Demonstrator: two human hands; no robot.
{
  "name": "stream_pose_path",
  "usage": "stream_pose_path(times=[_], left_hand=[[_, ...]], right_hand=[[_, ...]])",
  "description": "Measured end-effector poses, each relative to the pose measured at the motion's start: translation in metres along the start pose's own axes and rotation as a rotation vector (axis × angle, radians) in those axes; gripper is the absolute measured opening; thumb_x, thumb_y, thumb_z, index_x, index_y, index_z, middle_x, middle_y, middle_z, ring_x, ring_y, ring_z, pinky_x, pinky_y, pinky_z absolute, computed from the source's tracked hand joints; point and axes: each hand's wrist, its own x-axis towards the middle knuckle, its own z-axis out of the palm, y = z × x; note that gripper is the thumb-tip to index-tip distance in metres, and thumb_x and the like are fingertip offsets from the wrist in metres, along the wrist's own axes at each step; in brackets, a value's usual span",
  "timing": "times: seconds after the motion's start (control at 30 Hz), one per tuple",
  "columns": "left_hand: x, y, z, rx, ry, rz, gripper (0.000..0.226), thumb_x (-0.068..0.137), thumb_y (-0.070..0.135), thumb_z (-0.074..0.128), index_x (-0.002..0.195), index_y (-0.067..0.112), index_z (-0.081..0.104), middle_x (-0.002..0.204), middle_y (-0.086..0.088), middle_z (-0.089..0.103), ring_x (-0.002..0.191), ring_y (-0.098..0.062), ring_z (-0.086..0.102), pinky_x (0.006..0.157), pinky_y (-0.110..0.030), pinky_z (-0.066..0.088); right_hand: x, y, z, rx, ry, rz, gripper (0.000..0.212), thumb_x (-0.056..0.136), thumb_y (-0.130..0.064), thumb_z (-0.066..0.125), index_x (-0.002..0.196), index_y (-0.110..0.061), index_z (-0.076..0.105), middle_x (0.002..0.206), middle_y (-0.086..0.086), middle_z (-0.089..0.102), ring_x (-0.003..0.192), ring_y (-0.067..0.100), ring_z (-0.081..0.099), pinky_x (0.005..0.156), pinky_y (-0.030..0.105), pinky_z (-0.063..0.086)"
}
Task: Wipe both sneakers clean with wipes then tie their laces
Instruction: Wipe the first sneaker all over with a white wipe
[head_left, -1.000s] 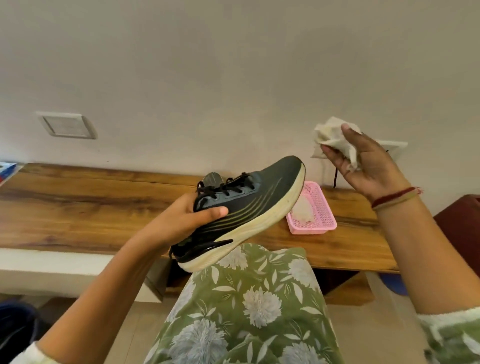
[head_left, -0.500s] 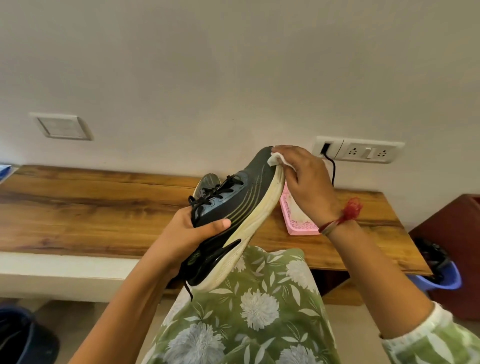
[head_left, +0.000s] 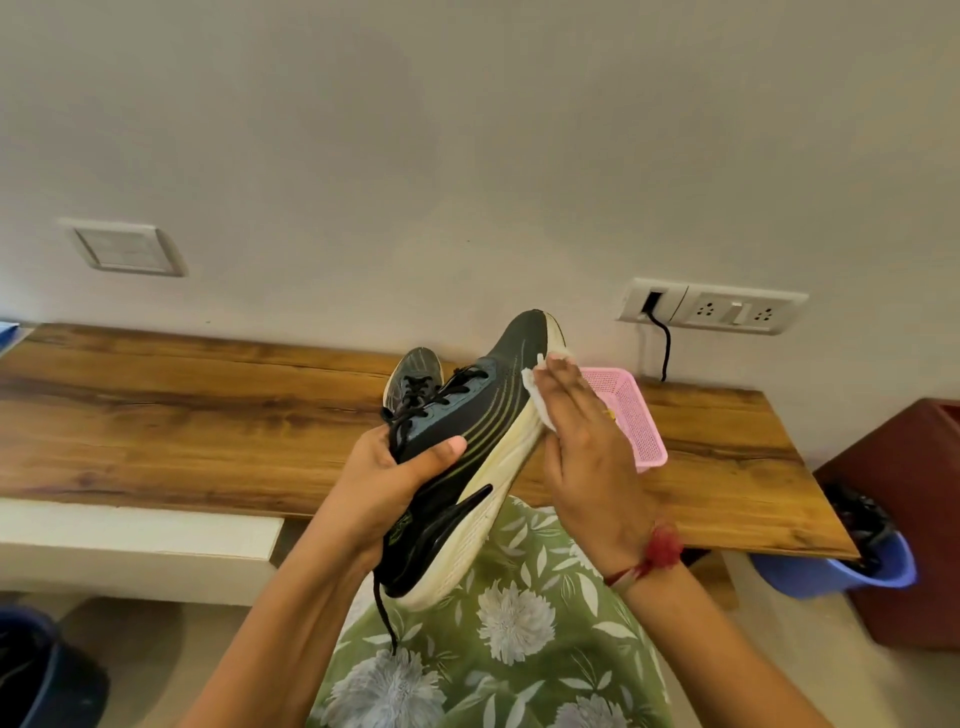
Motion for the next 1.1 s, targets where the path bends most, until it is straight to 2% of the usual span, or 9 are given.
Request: stream_pose_path(times=[0.1, 0.23, 0.3, 0.4, 0.5, 0.6, 0.7, 0.9, 1.1], left_hand=[[0.001, -0.003, -0.001, -0.007, 0.021, -0.020, 0.019, 0.081, 0.005, 0.069, 0.098, 0.010, 0.065, 0.082, -0.003, 0.076, 0.072, -0.015, 0.072, 0.058, -0.019, 0.055], [0.002, -0.007, -0.003, 0.001, 0.052, -0.047, 0.019, 0.082, 0.007, 0.069, 0.101, 0.008, 0.066, 0.082, -0.004, 0.076, 0.072, -0.016, 0.072, 0.058, -0.020, 0.055], [0.003, -0.008, -0.004, -0.009, 0.069, -0.053, 0.018, 0.083, 0.007, 0.068, 0.101, 0.007, 0.066, 0.081, -0.004, 0.075, 0.070, -0.016, 0.072, 0.057, -0.020, 0.054], [0.004, -0.005, -0.006, -0.023, 0.067, -0.064, 0.018, 0.083, 0.008, 0.068, 0.101, 0.008, 0.066, 0.080, -0.005, 0.075, 0.069, -0.017, 0.072, 0.056, -0.020, 0.054], [0.002, -0.003, -0.006, -0.003, 0.046, -0.063, 0.021, 0.082, 0.010, 0.070, 0.102, 0.010, 0.065, 0.084, -0.005, 0.076, 0.073, -0.017, 0.073, 0.058, -0.020, 0.054], [-0.001, -0.002, -0.003, -0.003, 0.023, -0.058, 0.027, 0.081, 0.010, 0.070, 0.107, 0.008, 0.065, 0.089, -0.006, 0.076, 0.077, -0.019, 0.073, 0.060, -0.021, 0.055], [-0.002, -0.001, 0.001, -0.042, 0.028, -0.058, 0.026, 0.081, 0.010, 0.070, 0.107, 0.007, 0.065, 0.088, -0.006, 0.076, 0.076, -0.018, 0.073, 0.059, -0.020, 0.054], [0.000, -0.001, 0.008, -0.122, 0.073, -0.130, 0.018, 0.084, 0.009, 0.069, 0.102, 0.005, 0.066, 0.079, -0.008, 0.075, 0.066, -0.017, 0.072, 0.053, -0.021, 0.054], [0.001, -0.003, 0.010, -0.151, 0.086, -0.158, 0.025, 0.083, 0.011, 0.070, 0.106, 0.003, 0.065, 0.083, -0.011, 0.075, 0.068, -0.020, 0.072, 0.053, -0.023, 0.055]], right_hand=[[-0.015, -0.005, 0.005, -0.071, -0.004, 0.009, 0.047, 0.089, -0.015, 0.032, 0.127, -0.002, 0.056, 0.130, 0.016, 0.057, 0.123, 0.029, 0.052, 0.103, 0.044, 0.031], [-0.030, -0.016, 0.004, -0.023, -0.105, -0.067, 0.039, 0.089, -0.017, 0.033, 0.115, -0.008, 0.061, 0.113, 0.006, 0.065, 0.104, 0.017, 0.062, 0.091, 0.024, 0.049], [-0.029, -0.019, -0.004, 0.254, -0.211, -0.015, 0.030, 0.093, -0.015, 0.037, 0.110, -0.020, 0.062, 0.101, -0.006, 0.064, 0.086, 0.002, 0.058, 0.076, 0.019, 0.049], [0.004, -0.009, -0.021, 0.764, -0.196, 0.266, 0.024, 0.098, -0.014, 0.044, 0.104, -0.027, 0.064, 0.097, -0.008, 0.065, 0.072, 0.006, 0.058, 0.062, 0.024, 0.050], [0.055, 0.015, -0.031, 0.658, 0.050, 0.193, 0.025, 0.096, -0.017, 0.044, 0.110, -0.018, 0.065, 0.107, -0.002, 0.067, 0.095, 0.011, 0.062, 0.081, 0.025, 0.051], [0.084, 0.028, -0.026, 0.510, -0.061, 0.118, 0.028, 0.096, -0.015, 0.045, 0.115, -0.013, 0.065, 0.115, -0.001, 0.065, 0.108, 0.009, 0.058, 0.096, 0.028, 0.047], [0.080, 0.032, -0.016, 0.295, -0.220, 0.005, 0.032, 0.095, -0.006, 0.048, 0.124, -0.011, 0.061, 0.129, 0.005, 0.059, 0.119, 0.014, 0.052, 0.104, 0.022, 0.036], [0.042, 0.021, -0.003, 0.137, -0.240, -0.035, 0.045, 0.093, -0.016, 0.041, 0.137, -0.009, 0.048, 0.143, 0.008, 0.047, 0.137, 0.019, 0.036, 0.112, 0.022, 0.019], [0.012, 0.010, 0.003, 0.053, -0.226, -0.037, 0.051, 0.097, -0.028, 0.031, 0.144, -0.007, 0.036, 0.152, 0.006, 0.032, 0.143, 0.014, 0.018, 0.110, 0.007, 0.000]])
